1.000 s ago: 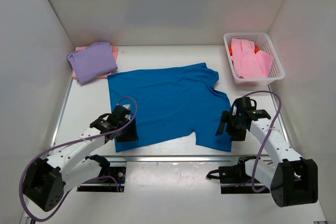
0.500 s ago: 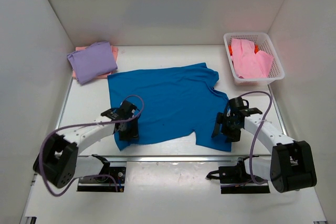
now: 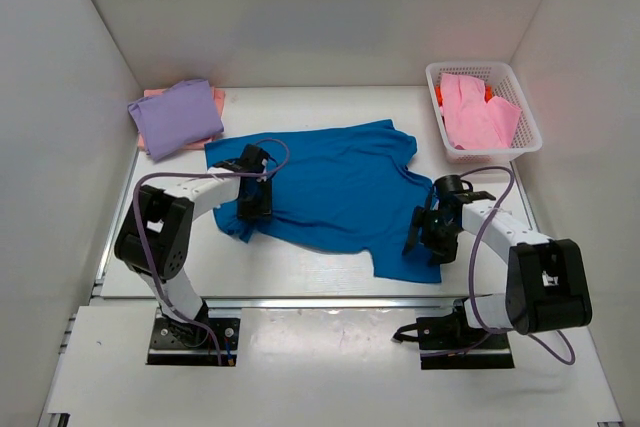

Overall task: Fold and stack the t-shirts
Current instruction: Flatten out the tshirt

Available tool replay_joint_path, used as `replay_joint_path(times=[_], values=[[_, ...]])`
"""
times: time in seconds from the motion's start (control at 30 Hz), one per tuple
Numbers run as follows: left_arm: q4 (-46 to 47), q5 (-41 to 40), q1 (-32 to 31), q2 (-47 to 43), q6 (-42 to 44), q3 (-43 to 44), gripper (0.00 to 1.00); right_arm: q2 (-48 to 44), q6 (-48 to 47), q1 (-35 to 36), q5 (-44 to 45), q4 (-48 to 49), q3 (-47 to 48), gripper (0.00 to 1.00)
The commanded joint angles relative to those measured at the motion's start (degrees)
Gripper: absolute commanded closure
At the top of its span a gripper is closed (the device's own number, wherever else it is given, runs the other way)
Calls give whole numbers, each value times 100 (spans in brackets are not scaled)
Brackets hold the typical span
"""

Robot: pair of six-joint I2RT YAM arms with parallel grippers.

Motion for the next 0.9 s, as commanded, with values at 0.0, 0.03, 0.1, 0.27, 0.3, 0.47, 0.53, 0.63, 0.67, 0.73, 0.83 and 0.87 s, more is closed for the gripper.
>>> replay_joint_path(times=[0.0,0.03,0.1,0.27,0.3,0.47,0.53,0.63,0.67,0.73,0.83,0.87], values=[[28,-124,252,332,397,-48,47,351,-253,-168,419,808,58,33],[10,-36,253,201,406,-117,46,351,-270,-160,445,808,102,33],[-78,87,192,-105,354,-363,45,308,-271,-125,463,781,173,33],[-44,96,6,-1371,-94,-1329,44,106,-235,-98,393,807,147,32],[-35,88,-11,-1478,-112,-1427,44,97,-235,-98,349,782,173,33],[-245,-272,138,-1909,-130,-1779,39,26,-297,-98,322,746,164,33],[-263,-255,95,-1970,-182,-1858,41,-70,-314,-72,375,729,120,33],[-175,-246,-19,-1936,-261,-1998,47,-298,-324,-45,392,623,128,33],[-184,-238,-46,-1858,-305,-2034,51,-360,-341,-28,453,562,129,33],[-149,-246,-98,-1804,-341,-2069,66,-545,-323,-37,550,465,146,33],[9,-106,-151,-1778,-314,-2201,100,-879,-367,-247,700,184,85,32],[9,-80,-169,-1795,-279,-2201,100,-853,-454,-300,839,97,68,32]])
